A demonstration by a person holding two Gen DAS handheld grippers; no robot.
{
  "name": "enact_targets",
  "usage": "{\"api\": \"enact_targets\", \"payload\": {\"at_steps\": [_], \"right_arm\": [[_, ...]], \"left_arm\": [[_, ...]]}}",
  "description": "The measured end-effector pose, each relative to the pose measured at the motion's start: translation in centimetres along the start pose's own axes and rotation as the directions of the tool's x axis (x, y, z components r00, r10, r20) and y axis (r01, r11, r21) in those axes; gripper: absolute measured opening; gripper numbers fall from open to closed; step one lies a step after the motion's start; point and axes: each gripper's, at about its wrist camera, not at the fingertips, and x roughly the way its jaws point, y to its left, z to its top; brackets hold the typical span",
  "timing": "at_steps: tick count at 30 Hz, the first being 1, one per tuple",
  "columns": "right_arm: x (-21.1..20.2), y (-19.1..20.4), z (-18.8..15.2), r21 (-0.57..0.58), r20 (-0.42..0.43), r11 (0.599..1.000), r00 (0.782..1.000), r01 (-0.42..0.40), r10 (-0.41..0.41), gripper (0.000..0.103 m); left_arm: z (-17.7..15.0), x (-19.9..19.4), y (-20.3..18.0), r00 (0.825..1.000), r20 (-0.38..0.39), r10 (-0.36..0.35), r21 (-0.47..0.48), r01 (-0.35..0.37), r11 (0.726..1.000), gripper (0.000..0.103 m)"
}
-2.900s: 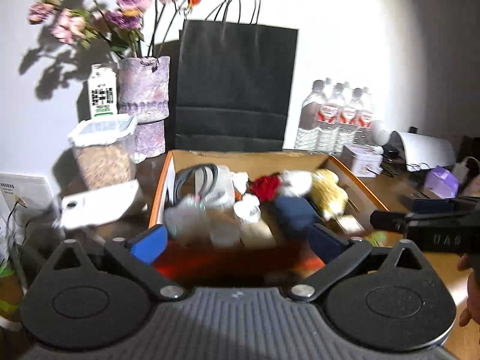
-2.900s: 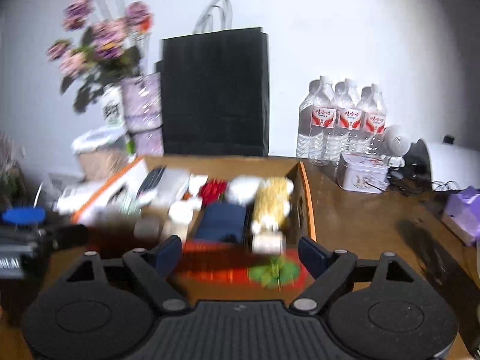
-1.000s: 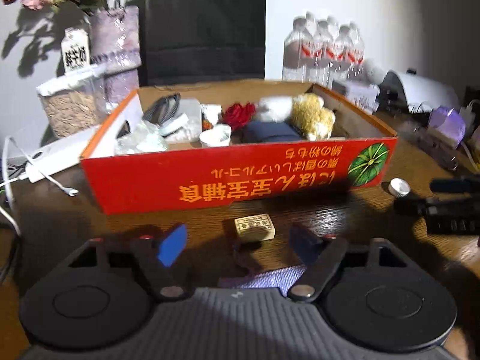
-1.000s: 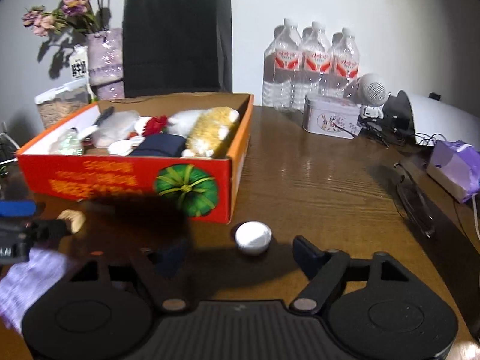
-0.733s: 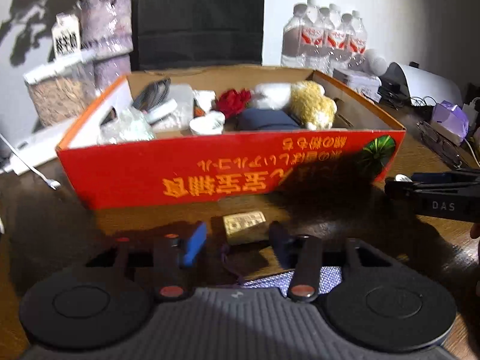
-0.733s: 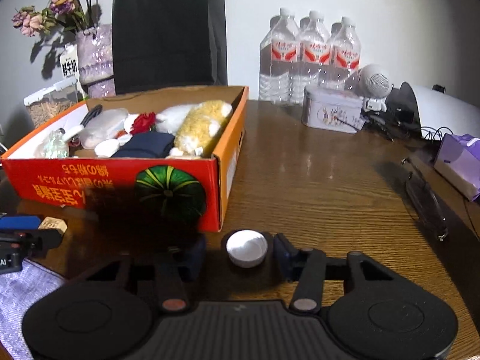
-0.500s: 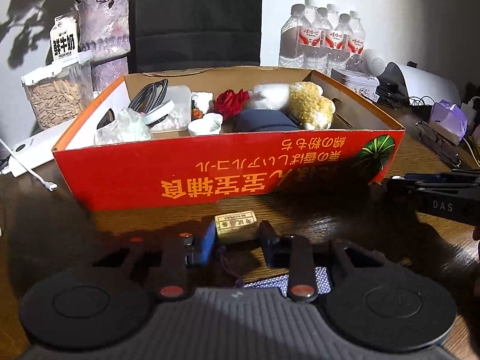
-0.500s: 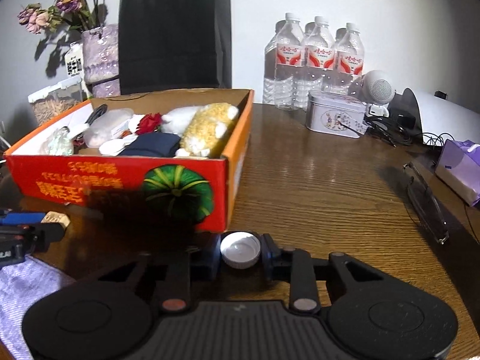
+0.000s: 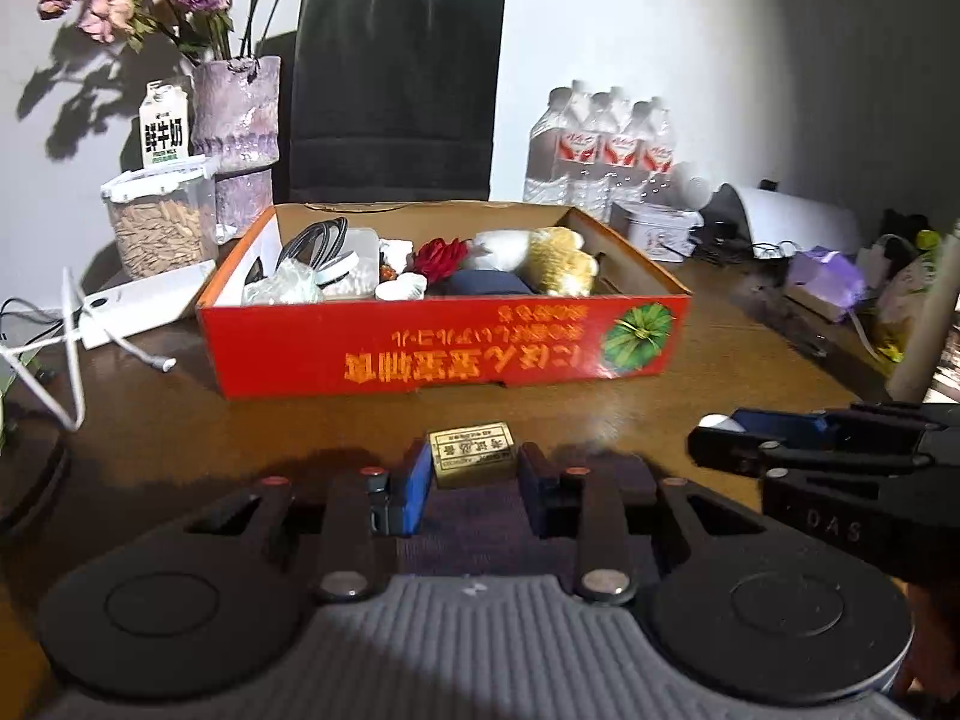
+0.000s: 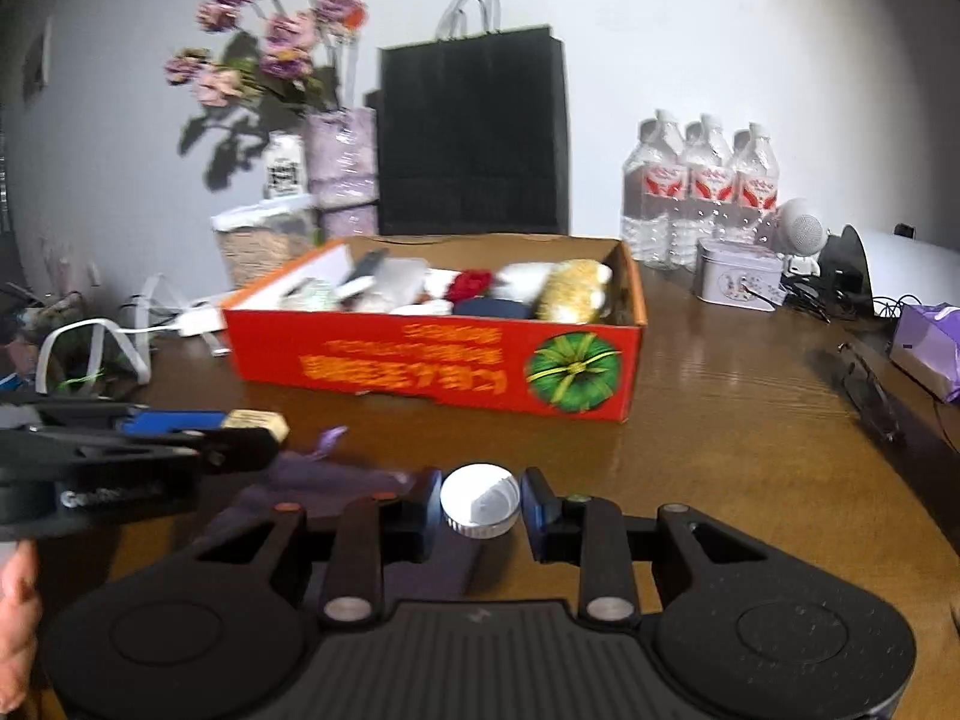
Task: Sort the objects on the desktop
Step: 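Grasp the small beige box with left tool while right tool grasps white bottle cap, then carry the beige box and white cap into the cardboard box and open both tools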
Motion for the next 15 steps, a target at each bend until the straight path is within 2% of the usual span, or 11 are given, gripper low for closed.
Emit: {"api": "enact_targets", "payload": {"at_steps": [7,11,15], "right_arm": [[-6.3,3.9,-3.5,-0.097,0.091,0.995,0.996,0.013,-0.004,0.027],[-8.9,5.2,-6.1,-0.102,0.145,0.994,0.989,0.037,-0.022,0.027],[-10.1,6.5,-8.7,-0.074,0.162,0.996,0.986,0.058,-0.046,0.027]], "left_arm": [[-4.8,-5.6,-0.2,0.998,0.027,0.048,-0.015,-0.048,0.999,0.032],[-8.0,-8.5,-0.5,0.984,0.097,0.146,-0.011,-0.146,0.989,0.032],[-9.7,-10.3,-0.1,0.975,0.124,0.186,-0.064,-0.179,0.982,0.032]]}}
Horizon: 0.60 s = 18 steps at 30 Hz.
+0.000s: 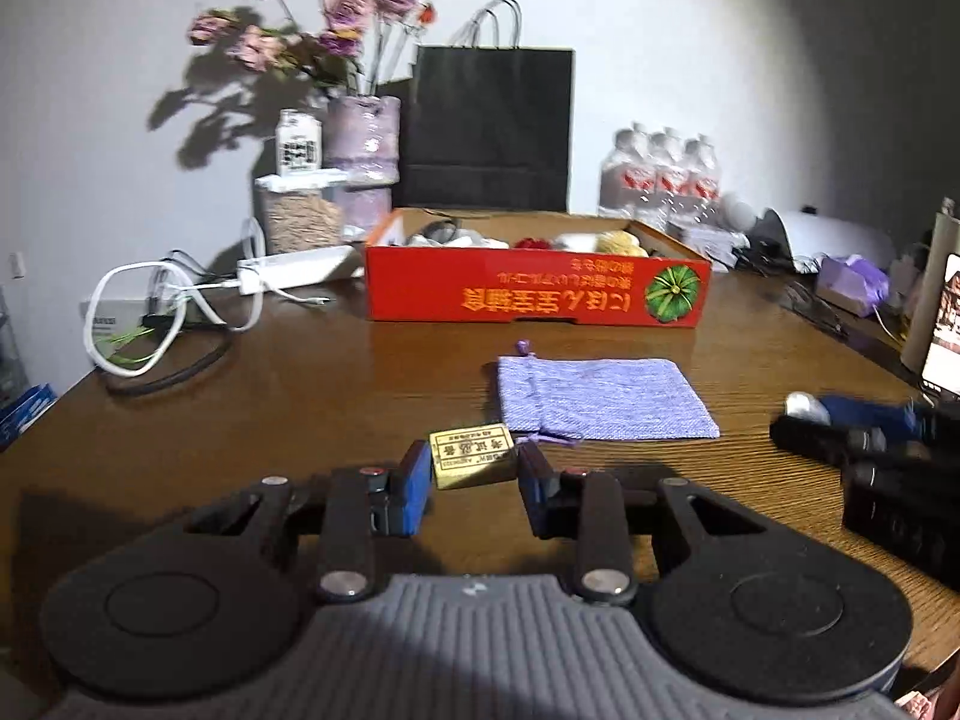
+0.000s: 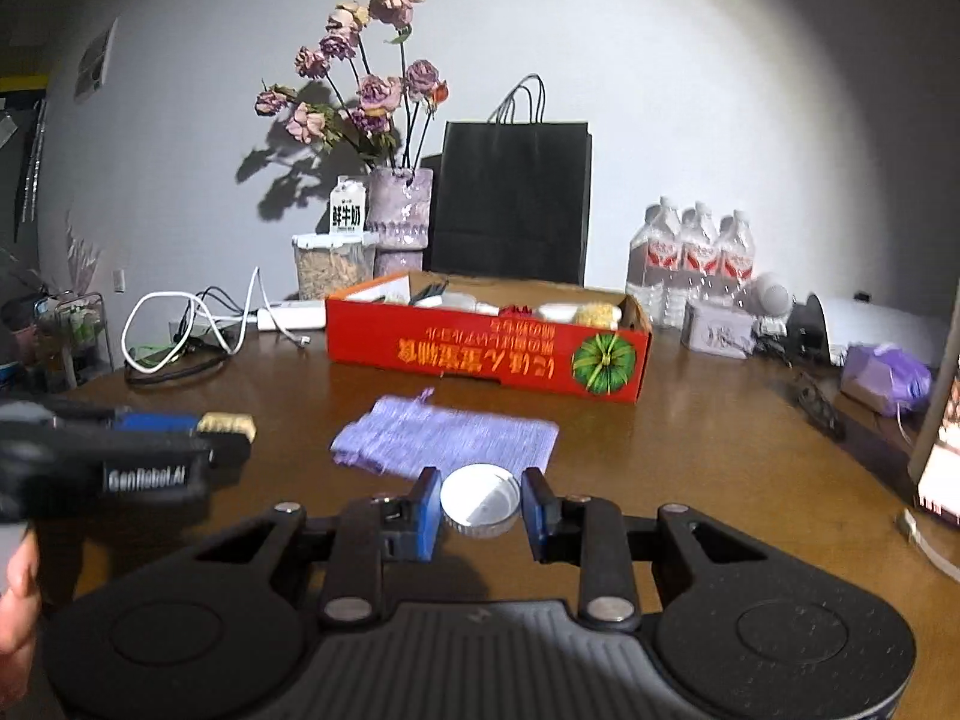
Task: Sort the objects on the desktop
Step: 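Carry the beige box and white cap into the cardboard box and open both tools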
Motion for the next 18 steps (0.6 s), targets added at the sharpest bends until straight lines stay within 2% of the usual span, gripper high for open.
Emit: {"api": "enact_targets", "payload": {"at_steps": [6,13,18], "right_arm": [[-0.4,0.7,0.2,-0.039,0.028,0.999,1.000,0.002,-0.001,0.027],[1.3,0.5,0.2,-0.030,-0.011,0.999,1.000,-0.012,0.012,0.027],[2.8,-0.6,3.1,-0.020,0.025,0.999,0.999,-0.037,0.037,0.027]], "left_arm": [[0.1,-1.2,-0.7,0.998,0.046,-0.038,0.021,0.037,0.999,0.032],[0.3,-0.2,-1.0,0.996,0.029,-0.082,0.012,0.082,0.997,0.032],[2.3,1.3,-0.5,0.993,0.049,-0.107,-0.004,0.108,0.994,0.032]]}}
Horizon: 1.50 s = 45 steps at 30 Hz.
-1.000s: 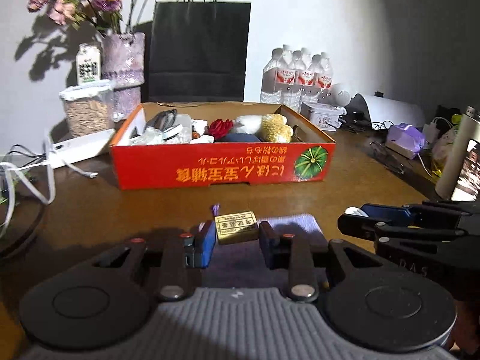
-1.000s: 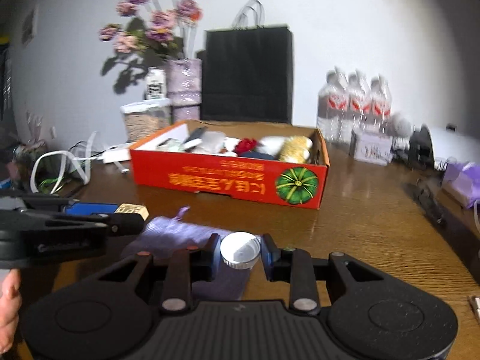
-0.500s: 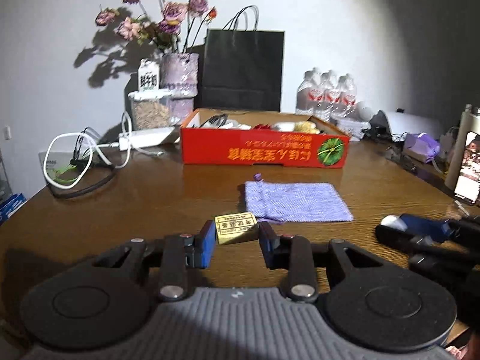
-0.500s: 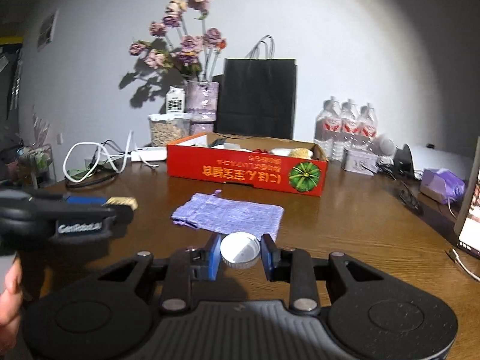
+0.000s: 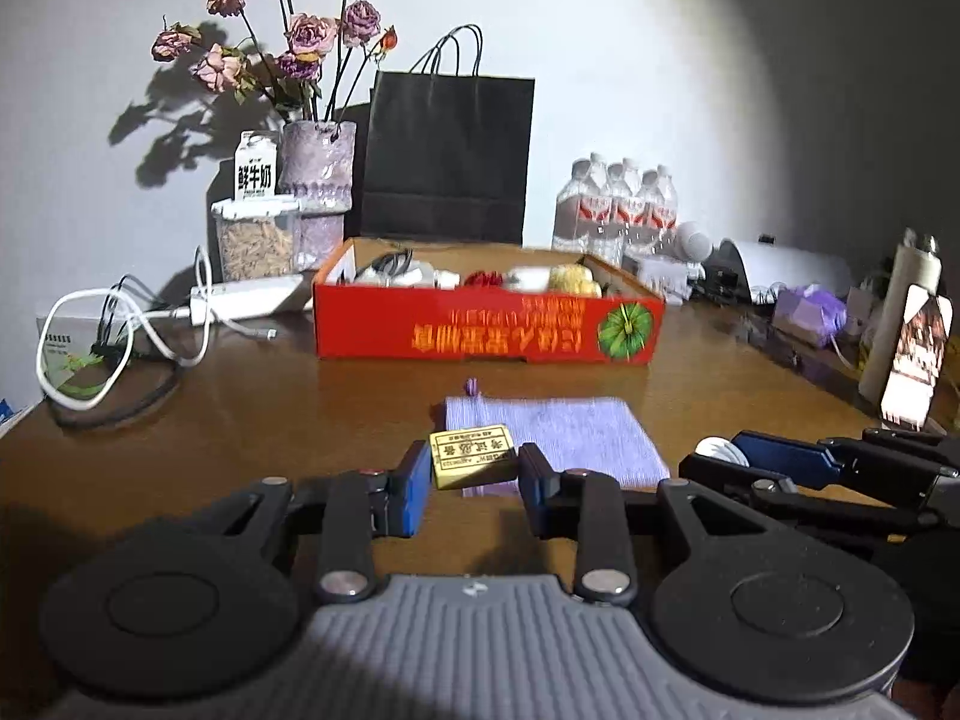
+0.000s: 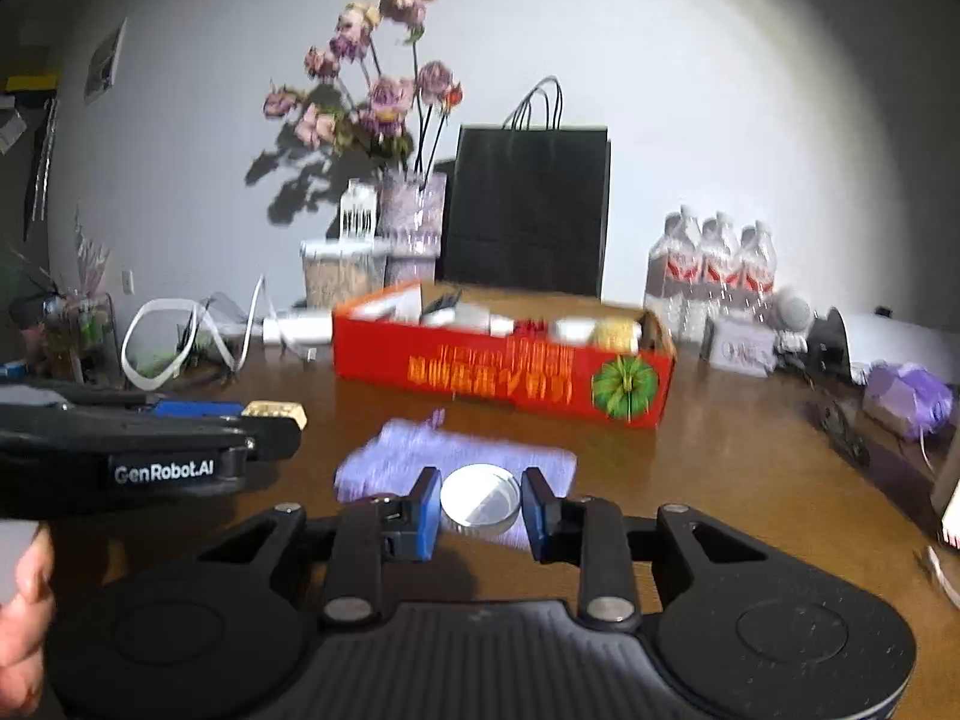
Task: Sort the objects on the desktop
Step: 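Carry the beige box and white cap into the cardboard box and open both tools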
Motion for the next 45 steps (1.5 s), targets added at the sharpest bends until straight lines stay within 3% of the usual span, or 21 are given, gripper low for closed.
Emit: {"api": "enact_targets", "payload": {"at_steps": [5,10,14,18,20,23,25,27,28,29,31,34,38,41,45], "right_arm": [[3.4,-1.4,5.1,-0.035,0.044,0.999,0.999,-0.027,0.029,0.027],[8.5,-2.9,11.6,-0.035,0.033,0.994,0.994,-0.102,0.103,0.027],[15.2,-3.8,15.5,-0.047,-0.043,0.988,0.988,-0.147,0.145,0.027],[22.6,-4.8,17.4,0.010,-0.199,0.986,0.966,-0.164,0.163,0.027],[26.4,-5.4,17.5,0.046,-0.282,0.984,0.943,-0.173,0.179,0.027],[31.8,-6.5,16.7,0.118,-0.391,0.982,0.902,-0.149,0.184,0.027],[34.1,-6.7,15.6,0.149,-0.427,0.982,0.889,-0.113,0.167,0.029],[35.5,-7.2,14.6,0.166,-0.453,0.982,0.878,-0.090,0.158,0.029],[36.0,-7.4,14.3,0.186,-0.460,0.979,0.873,-0.081,0.160,0.030],[36.3,-7.6,14.1,0.205,-0.466,0.975,0.867,-0.089,0.177,0.033],[36.0,-7.8,14.0,0.232,-0.450,0.967,0.870,-0.102,0.200,0.036],[35.2,-8.0,14.4,0.239,-0.434,0.966,0.879,-0.099,0.198,0.044],[33.4,-8.2,15.3,0.225,-0.422,0.970,0.888,-0.091,0.181,0.046],[32.2,-8.5,16.2,0.217,-0.417,0.973,0.893,-0.082,0.169,0.055],[29.7,-8.7,16.9,0.199,-0.407,0.977,0.901,-0.072,0.150,0.055]], "left_arm": [[5.7,2.6,1.7,0.998,0.059,-0.037,0.010,0.037,0.999,0.032],[12.2,7.2,3.6,0.994,0.036,-0.104,0.039,0.103,0.994,0.033],[16.0,13.7,4.7,0.985,-0.097,-0.140,0.045,0.145,0.988,0.033],[17.3,21.1,6.3,0.933,-0.297,-0.202,-0.019,0.206,0.978,0.032],[17.6,24.1,6.9,0.924,-0.340,-0.177,-0.021,0.181,0.983,0.032],[17.7,28.6,7.4,0.893,-0.414,-0.180,-0.031,0.184,0.983,0.032],[17.4,31.3,7.7,0.876,-0.458,-0.152,-0.041,0.150,0.988,0.035],[17.0,33.2,8.4,0.847,-0.500,-0.182,-0.095,0.155,0.983,0.036],[16.8,33.6,8.7,0.843,-0.506,-0.183,-0.109,0.148,0.983,0.036],[16.7,33.8,8.8,0.850,-0.500,-0.164,-0.103,0.129,0.986,0.037],[16.9,33.9,9.3,0.861,-0.484,-0.156,-0.115,0.114,0.987,0.048],[17.5,33.5,10.0,0.858,-0.475,-0.196,-0.173,0.128,0.977,0.054],[18.8,31.5,9.8,0.880,-0.445,-0.170,-0.132,0.123,0.984,0.071],[19.5,30.3,9.5,0.884,-0.441,-0.154,-0.122,0.112,0.986,0.074],[20.1,28.6,8.9,0.886,-0.444,-0.138,-0.108,0.100,0.989,0.078]]}}
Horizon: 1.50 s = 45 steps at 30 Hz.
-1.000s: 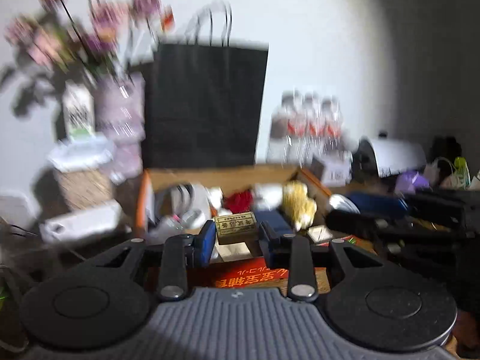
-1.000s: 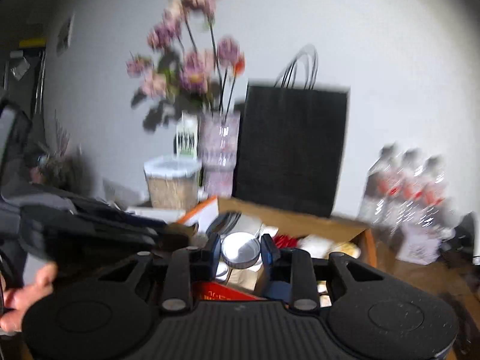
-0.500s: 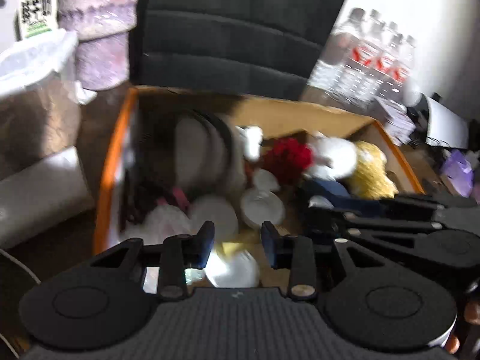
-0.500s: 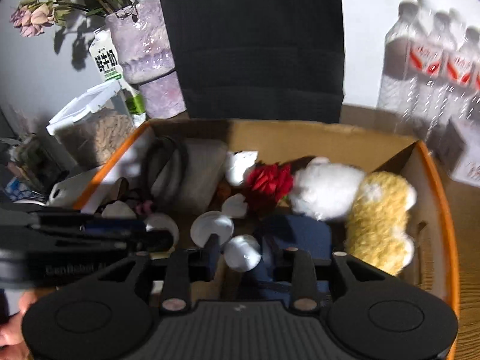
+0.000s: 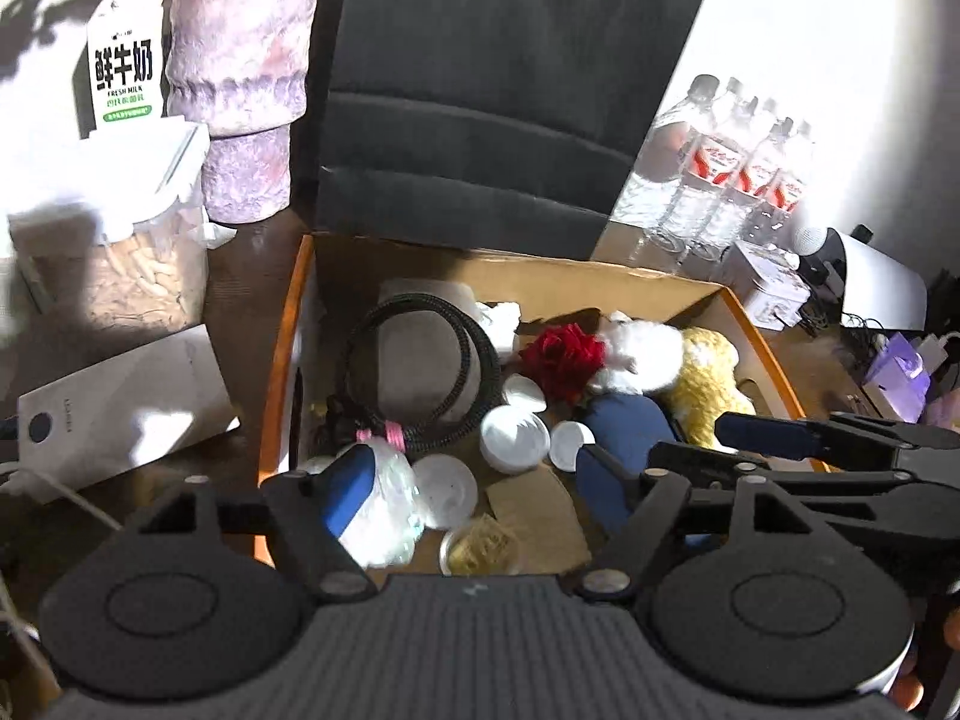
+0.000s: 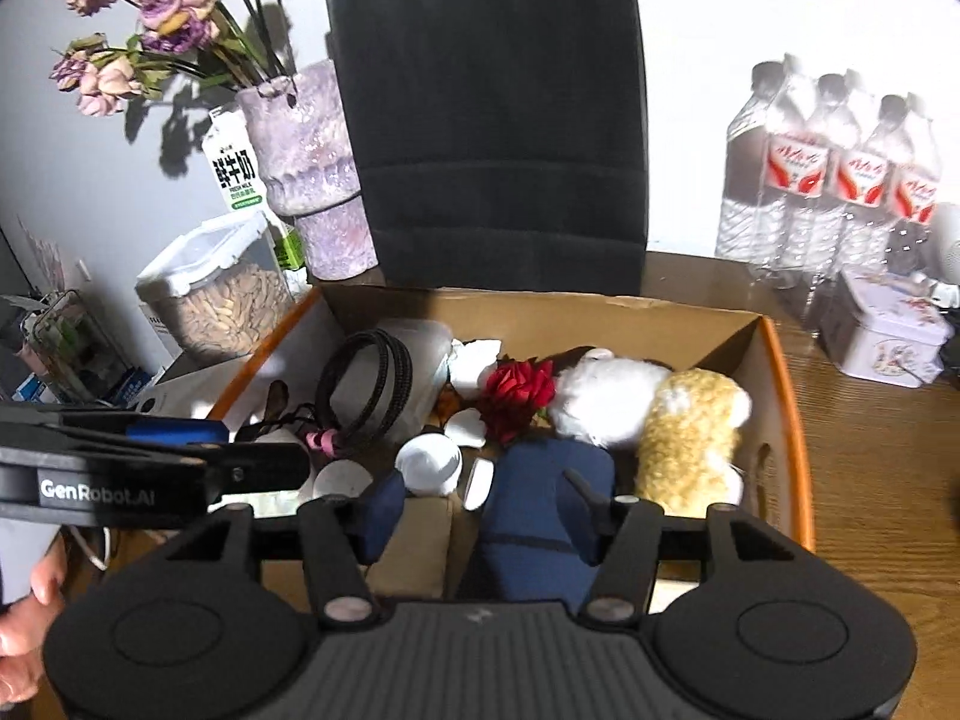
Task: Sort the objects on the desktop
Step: 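Carry the beige box and white cap into the cardboard box and open both tools, then withdraw both open tools back over the desk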
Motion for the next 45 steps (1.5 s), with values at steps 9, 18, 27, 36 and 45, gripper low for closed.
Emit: {"api": "enact_targets", "payload": {"at_steps": [9,18,27,36,45], "right_arm": [[-6.4,1.0,-2.7,-0.032,0.065,0.999,0.998,0.016,-0.014,0.064],[-12.8,2.3,-13.1,-0.086,0.213,0.994,0.976,0.071,-0.051,0.079],[-17.2,3.2,-30.2,0.014,0.327,0.991,0.936,0.132,-0.129,0.083],[-18.5,5.6,-31.8,-0.030,0.403,0.986,0.905,0.162,-0.136,0.082],[-17.9,4.9,-31.4,-0.016,0.369,0.986,0.918,0.163,-0.146,0.082]], "left_arm": [[-2.2,-5.5,-2.6,0.997,0.068,0.032,0.044,-0.035,0.998,0.095],[-12.0,-11.0,-5.6,0.964,0.255,0.079,0.139,-0.118,0.983,0.103],[-30.7,-16.2,-6.9,0.833,0.536,0.138,0.115,-0.234,0.965,0.103],[-33.7,-15.7,-7.4,0.859,0.495,0.134,0.064,-0.189,0.980,0.103],[-33.7,-14.8,-5.9,0.889,0.442,0.118,0.045,-0.154,0.987,0.103]]}}
